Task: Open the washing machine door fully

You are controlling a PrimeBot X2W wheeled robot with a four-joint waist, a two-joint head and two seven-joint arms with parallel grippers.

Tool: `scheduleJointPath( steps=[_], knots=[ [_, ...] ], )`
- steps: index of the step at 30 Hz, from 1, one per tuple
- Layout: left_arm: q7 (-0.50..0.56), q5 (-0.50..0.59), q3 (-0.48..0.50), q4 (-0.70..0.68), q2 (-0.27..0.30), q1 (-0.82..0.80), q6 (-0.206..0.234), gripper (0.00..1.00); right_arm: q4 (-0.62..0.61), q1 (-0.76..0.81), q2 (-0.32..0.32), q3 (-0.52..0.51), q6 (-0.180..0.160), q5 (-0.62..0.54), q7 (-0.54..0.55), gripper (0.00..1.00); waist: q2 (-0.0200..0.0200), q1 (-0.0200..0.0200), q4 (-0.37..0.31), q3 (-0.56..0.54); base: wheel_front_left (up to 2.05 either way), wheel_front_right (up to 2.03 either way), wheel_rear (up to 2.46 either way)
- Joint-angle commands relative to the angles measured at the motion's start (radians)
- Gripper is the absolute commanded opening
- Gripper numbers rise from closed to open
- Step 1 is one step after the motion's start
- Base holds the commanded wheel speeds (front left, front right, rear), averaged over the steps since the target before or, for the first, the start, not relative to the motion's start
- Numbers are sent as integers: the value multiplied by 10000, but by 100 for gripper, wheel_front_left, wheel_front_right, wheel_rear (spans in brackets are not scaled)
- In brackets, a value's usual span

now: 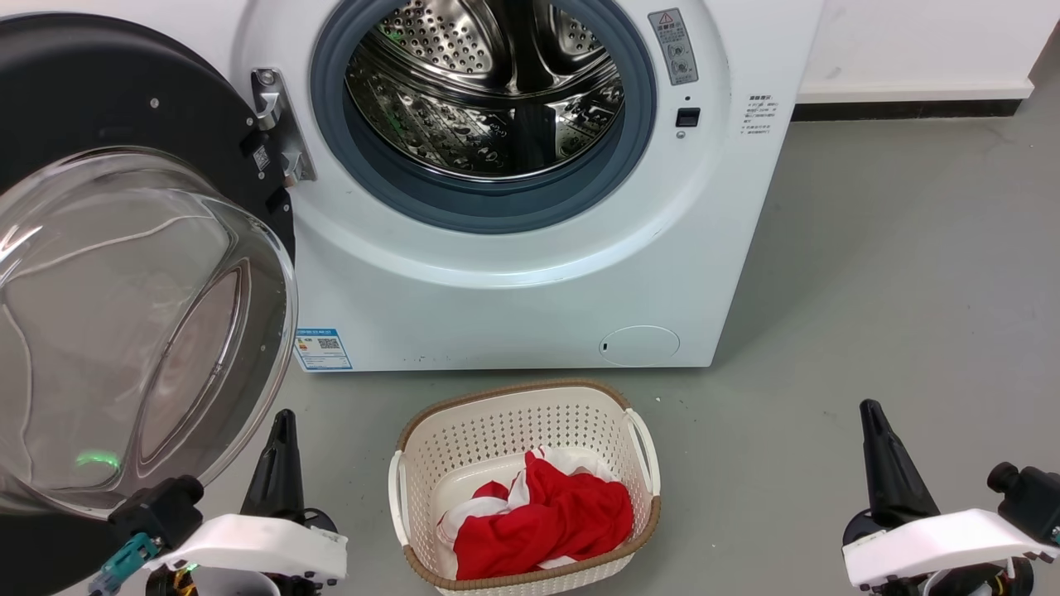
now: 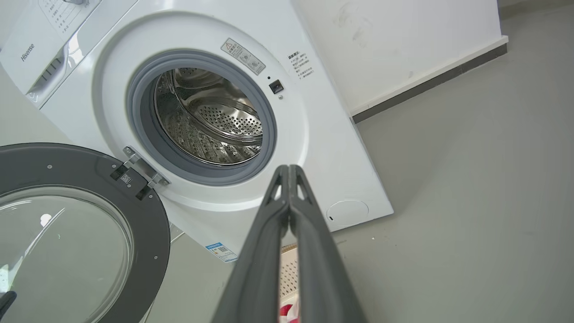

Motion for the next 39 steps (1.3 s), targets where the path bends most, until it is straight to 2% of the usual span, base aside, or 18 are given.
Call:
scheduleJointPath(
  steps=[1, 24, 39],
  knots=[
    [94, -419, 45, -81, 22, -300, -85, 0, -66, -382, -95, -26, -1, 429, 50, 0, 0, 0, 2, 0, 0, 0, 0],
    [940, -3875, 226, 193, 22, -513, -231, 0, 365, -693, -168, -177, -2, 3878, 705, 0, 0, 0, 40, 0, 0, 0, 0],
    [1383, -5650, 319, 346, 20, -611, -303, 0, 598, -857, -175, -292, -3, 5622, 1079, 0, 0, 0, 63, 1, 0, 0, 0]
  ],
)
